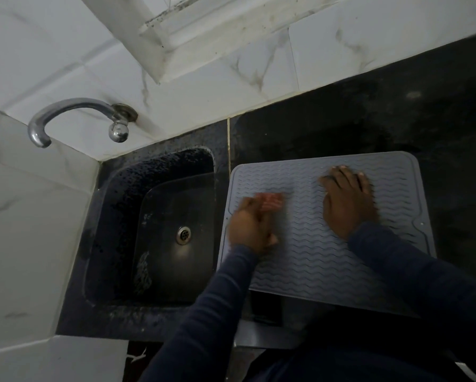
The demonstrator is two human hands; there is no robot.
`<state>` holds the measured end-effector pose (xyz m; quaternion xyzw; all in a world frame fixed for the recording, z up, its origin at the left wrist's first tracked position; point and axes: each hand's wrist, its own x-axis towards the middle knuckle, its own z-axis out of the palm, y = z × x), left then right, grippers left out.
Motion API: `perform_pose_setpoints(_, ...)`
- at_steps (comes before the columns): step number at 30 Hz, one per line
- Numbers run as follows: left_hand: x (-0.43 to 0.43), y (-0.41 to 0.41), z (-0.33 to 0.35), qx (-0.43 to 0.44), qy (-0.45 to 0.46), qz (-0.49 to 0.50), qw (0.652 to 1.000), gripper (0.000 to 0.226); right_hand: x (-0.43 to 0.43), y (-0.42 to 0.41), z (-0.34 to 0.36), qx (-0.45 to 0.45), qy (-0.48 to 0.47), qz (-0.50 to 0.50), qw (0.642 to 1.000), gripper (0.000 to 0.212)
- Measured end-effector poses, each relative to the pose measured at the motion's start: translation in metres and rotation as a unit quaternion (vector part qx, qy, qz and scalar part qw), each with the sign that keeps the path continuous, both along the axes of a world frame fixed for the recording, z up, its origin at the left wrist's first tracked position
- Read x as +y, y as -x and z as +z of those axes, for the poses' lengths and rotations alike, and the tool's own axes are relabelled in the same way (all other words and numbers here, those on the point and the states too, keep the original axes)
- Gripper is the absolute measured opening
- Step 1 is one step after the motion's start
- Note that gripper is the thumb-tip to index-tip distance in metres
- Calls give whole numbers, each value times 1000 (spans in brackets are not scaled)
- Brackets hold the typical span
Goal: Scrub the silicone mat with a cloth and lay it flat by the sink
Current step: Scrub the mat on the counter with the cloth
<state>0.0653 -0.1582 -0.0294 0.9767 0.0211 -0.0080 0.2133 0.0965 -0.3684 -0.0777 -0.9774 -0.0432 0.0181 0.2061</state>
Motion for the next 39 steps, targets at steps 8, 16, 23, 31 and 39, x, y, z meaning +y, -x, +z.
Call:
perform_pose_setpoints(8,-25,6,-13,47,-39,-86,994,39,-6,1,5,0,-63,-17,998,54)
perform_pose_setpoints(16,59,-24,4,85,-85,157,980,58,1,0,1,1,-30,-14,999,48)
perform_pose_setpoints(23,-79,-4,-9,30,-27,-108,993,32,-1,0,4,14,-14,-14,1000,49)
perform_pose_setpoints(31,45,-26,8,106,-74,116,985,50,-5,2,2,-7,-47,-19,999,44)
perform_pose_setpoints(39,-25,-21,-1,49,-21,-44,998,39,-2,-1,2,-1,-21,-11,1000,47)
